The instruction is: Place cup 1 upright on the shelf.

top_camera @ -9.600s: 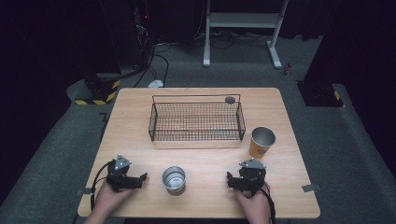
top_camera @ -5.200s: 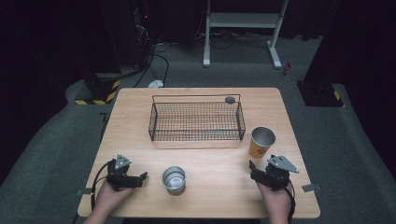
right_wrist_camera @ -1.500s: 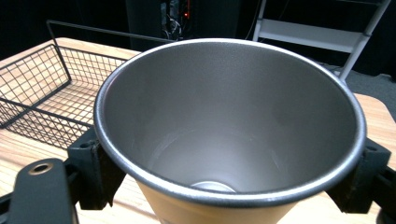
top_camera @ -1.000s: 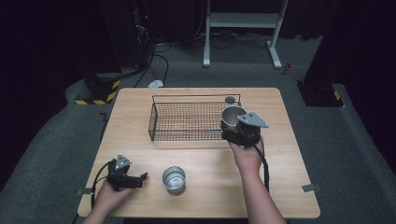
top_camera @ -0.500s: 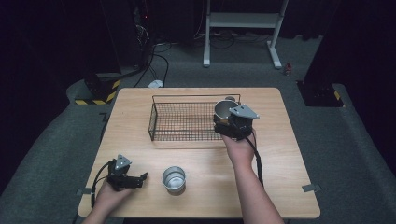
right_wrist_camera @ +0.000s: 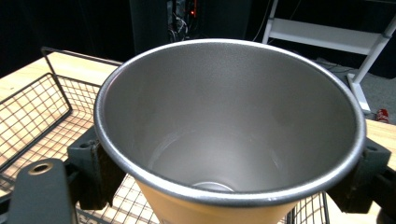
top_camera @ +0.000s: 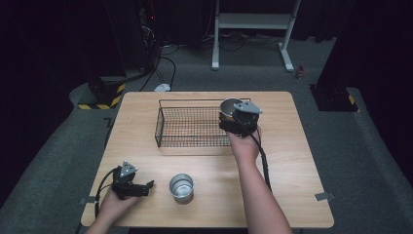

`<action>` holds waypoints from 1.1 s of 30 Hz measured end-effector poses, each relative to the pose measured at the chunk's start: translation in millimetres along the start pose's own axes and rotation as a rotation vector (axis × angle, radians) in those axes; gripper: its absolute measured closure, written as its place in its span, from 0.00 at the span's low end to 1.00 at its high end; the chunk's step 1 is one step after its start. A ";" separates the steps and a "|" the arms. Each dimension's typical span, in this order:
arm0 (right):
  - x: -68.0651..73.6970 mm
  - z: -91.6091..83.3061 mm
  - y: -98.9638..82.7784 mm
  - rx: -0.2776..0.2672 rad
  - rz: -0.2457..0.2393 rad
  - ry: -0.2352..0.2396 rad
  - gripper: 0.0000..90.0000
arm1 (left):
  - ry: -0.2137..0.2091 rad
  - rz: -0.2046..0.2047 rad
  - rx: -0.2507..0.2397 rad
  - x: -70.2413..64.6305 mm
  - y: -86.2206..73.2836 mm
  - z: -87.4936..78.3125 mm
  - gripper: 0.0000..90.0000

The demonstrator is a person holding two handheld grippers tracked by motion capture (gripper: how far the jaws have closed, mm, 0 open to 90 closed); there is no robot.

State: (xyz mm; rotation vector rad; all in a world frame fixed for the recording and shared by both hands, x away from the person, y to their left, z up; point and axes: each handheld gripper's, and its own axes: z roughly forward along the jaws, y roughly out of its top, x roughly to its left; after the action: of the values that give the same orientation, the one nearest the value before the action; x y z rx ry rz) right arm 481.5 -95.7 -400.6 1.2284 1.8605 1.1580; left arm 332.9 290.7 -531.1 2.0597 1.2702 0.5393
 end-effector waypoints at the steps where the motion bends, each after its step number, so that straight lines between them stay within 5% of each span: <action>1: 0.0 0.0 0.0 0.000 0.000 0.000 0.16 | 0.000 0.000 0.000 0.0 0.0 0.0 0.00; 14: 3.7 26.1 4.0 0.029 0.011 -0.005 0.16 | -0.004 0.001 0.001 -0.2 -0.3 -0.4 0.00; 33: 7.9 60.3 -17.5 0.138 0.022 0.000 0.16 | 0.006 0.020 0.006 0.9 -0.1 -1.1 0.00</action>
State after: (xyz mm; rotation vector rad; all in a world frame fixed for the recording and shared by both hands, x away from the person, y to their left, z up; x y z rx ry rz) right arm 522.7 -71.7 -442.3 1.3265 1.9585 1.0554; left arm 332.5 291.9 -530.4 2.0791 1.2575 0.5515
